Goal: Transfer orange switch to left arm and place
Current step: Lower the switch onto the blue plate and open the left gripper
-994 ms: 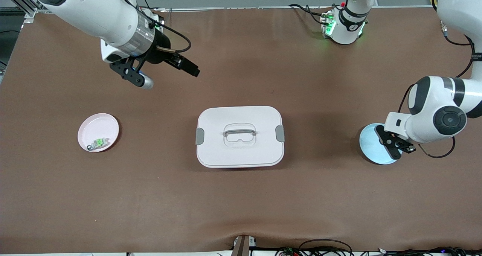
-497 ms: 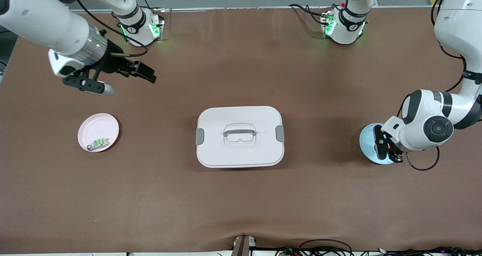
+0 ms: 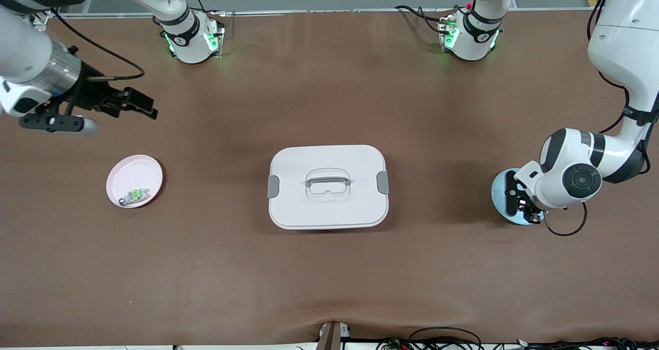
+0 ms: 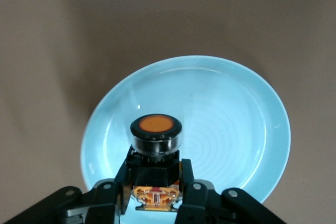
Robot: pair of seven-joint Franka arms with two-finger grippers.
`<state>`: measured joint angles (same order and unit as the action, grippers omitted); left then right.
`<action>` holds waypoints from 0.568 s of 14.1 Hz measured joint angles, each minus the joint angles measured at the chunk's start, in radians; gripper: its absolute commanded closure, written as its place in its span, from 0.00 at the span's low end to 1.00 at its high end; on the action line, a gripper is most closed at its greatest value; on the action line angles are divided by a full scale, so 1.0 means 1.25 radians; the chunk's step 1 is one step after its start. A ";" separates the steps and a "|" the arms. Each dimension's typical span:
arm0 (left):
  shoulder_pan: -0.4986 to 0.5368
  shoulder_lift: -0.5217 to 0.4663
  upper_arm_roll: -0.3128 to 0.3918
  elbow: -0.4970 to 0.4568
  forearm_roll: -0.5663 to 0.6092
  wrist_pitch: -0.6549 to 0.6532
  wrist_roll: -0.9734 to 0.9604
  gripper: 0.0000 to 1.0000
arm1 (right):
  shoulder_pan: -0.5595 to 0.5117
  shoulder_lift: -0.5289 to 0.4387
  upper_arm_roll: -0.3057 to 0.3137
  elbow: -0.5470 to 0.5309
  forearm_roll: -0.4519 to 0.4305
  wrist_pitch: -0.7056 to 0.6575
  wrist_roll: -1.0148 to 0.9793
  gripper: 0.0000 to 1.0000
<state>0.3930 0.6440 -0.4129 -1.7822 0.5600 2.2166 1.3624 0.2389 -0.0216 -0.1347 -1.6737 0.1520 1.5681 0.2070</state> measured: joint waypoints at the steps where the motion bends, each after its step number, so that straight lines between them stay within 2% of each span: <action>1: 0.004 0.006 0.001 -0.002 0.000 0.000 0.000 0.92 | -0.021 0.000 0.000 -0.001 -0.006 0.000 -0.022 0.00; 3: 0.015 0.016 0.002 -0.004 0.000 0.000 0.000 0.89 | -0.053 0.000 0.000 -0.002 -0.028 0.000 -0.041 0.00; 4: 0.018 0.020 0.002 -0.004 0.000 0.000 0.000 0.80 | -0.066 0.000 0.000 -0.002 -0.040 0.001 -0.046 0.00; 5: 0.019 0.020 0.001 -0.004 0.000 0.000 -0.001 0.56 | -0.079 0.000 0.000 -0.002 -0.048 0.001 -0.054 0.00; 6: 0.019 0.020 0.001 -0.004 0.000 0.000 -0.006 0.01 | -0.092 0.000 0.000 -0.002 -0.051 0.002 -0.070 0.00; 8: 0.020 0.022 0.001 -0.006 0.000 0.000 -0.024 0.00 | -0.112 0.000 0.000 -0.001 -0.054 0.004 -0.094 0.00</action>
<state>0.4175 0.6714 -0.4113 -1.7902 0.5601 2.2165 1.3329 0.0988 -0.0221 -0.1347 -1.6745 0.0843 1.5726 0.0890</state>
